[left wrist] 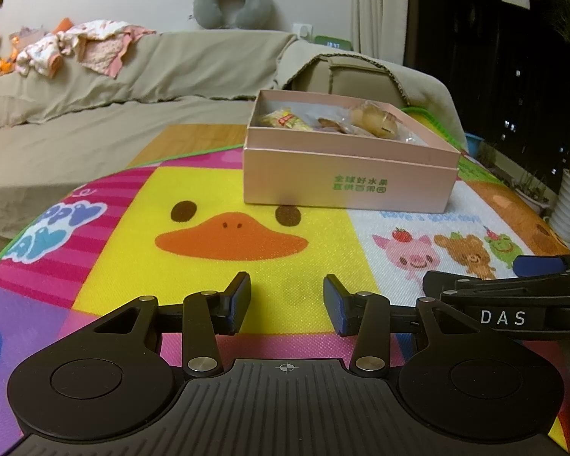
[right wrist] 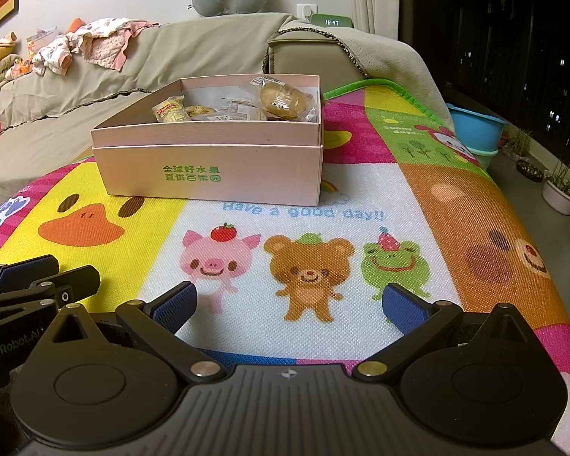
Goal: Organize objects
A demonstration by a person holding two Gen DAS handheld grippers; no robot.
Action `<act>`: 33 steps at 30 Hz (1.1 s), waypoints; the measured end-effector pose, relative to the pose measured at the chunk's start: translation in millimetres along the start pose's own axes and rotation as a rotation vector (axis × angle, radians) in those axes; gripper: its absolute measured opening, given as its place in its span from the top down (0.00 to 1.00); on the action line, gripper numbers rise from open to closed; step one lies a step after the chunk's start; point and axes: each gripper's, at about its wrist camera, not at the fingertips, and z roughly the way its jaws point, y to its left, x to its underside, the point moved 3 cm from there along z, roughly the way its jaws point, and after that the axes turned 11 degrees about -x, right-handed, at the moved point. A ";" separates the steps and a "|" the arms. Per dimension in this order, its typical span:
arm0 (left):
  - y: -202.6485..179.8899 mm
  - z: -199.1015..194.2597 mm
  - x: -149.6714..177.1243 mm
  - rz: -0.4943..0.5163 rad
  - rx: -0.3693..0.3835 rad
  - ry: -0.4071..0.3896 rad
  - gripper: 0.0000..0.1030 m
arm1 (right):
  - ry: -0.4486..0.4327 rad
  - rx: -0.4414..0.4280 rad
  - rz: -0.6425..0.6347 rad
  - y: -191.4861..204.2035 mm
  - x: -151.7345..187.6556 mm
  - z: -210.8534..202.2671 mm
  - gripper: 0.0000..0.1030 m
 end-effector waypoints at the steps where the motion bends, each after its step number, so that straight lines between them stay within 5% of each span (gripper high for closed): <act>1: 0.1 0.0 0.0 -0.001 0.001 0.000 0.55 | 0.000 0.000 0.000 0.0 -0.1 0.1 0.00; 33: 1.4 1.1 -0.3 -0.008 0.006 0.001 0.55 | 0.000 0.000 0.000 -0.1 -0.2 0.2 0.00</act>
